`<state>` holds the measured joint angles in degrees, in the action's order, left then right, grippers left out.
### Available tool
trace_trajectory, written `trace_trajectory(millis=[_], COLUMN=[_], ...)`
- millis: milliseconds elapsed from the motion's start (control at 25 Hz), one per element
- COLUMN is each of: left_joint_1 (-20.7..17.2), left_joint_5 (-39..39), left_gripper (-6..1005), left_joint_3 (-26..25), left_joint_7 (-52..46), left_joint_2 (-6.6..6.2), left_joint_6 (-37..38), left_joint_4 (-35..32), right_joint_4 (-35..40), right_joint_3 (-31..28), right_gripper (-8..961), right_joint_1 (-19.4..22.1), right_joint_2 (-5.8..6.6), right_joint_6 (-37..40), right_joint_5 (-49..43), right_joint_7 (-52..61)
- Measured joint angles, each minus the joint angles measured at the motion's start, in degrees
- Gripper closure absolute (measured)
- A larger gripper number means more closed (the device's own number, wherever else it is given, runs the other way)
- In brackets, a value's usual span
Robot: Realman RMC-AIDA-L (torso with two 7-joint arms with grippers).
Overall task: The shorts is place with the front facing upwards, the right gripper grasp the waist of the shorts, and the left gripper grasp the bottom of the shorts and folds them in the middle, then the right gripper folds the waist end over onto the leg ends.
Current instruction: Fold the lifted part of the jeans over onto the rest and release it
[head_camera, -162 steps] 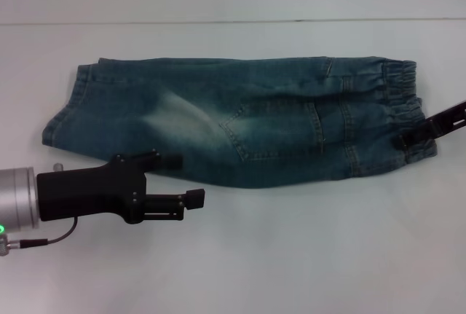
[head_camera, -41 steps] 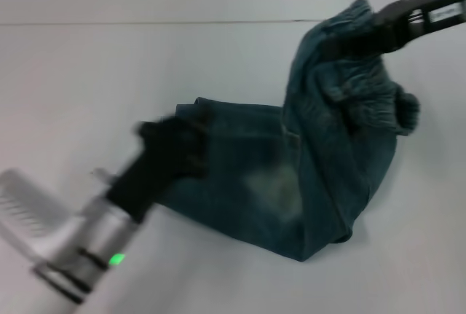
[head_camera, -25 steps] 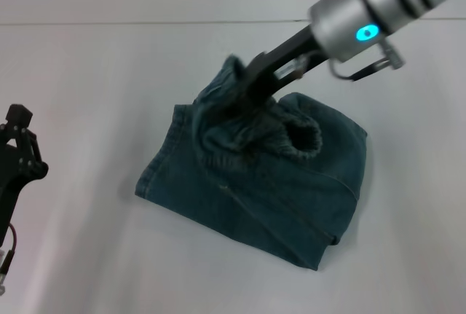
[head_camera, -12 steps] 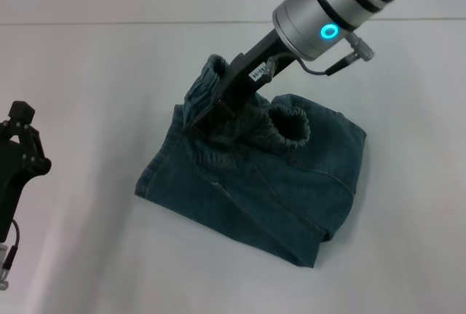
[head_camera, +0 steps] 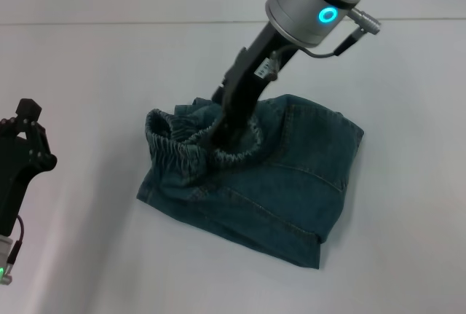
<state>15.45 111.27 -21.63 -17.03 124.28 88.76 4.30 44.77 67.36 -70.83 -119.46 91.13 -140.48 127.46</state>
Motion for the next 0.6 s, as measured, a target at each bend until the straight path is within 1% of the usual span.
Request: trace_trajectory(millis=[80, 200, 360, 600], left_joint_1=[0.0, 0.0, 0.3, 0.7], left_joint_5=[0.0, 0.0, 0.0, 0.0], left_gripper=[999, 998, 998, 989], left_joint_3=[0.0, -0.1, -0.7, -0.9], left_joint_7=[0.0, 0.0, 0.0, 0.0], left_joint_2=[-0.04, 0.00, 0.06, -0.01], left_joint_6=[0.0, -0.1, -0.8, -1.0], left_joint_4=[-0.1, -0.1, -0.2, -0.3], right_joint_4=[-0.2, -2.2, -3.1, -5.7], right_joint_3=[0.1, 0.3, 0.3, 0.4], right_gripper=[22, 23, 24, 25], right_joint_1=[0.4, 2.1, 3.2, 4.0], right_joint_2=[0.06, -0.11, -0.37, -0.21], right_joint_6=[0.5, 1.5, 3.5, 5.0], right_joint_5=[-0.2, -1.0, 0.3, 0.6], right_joint_7=[0.0, 0.2, 0.3, 0.5])
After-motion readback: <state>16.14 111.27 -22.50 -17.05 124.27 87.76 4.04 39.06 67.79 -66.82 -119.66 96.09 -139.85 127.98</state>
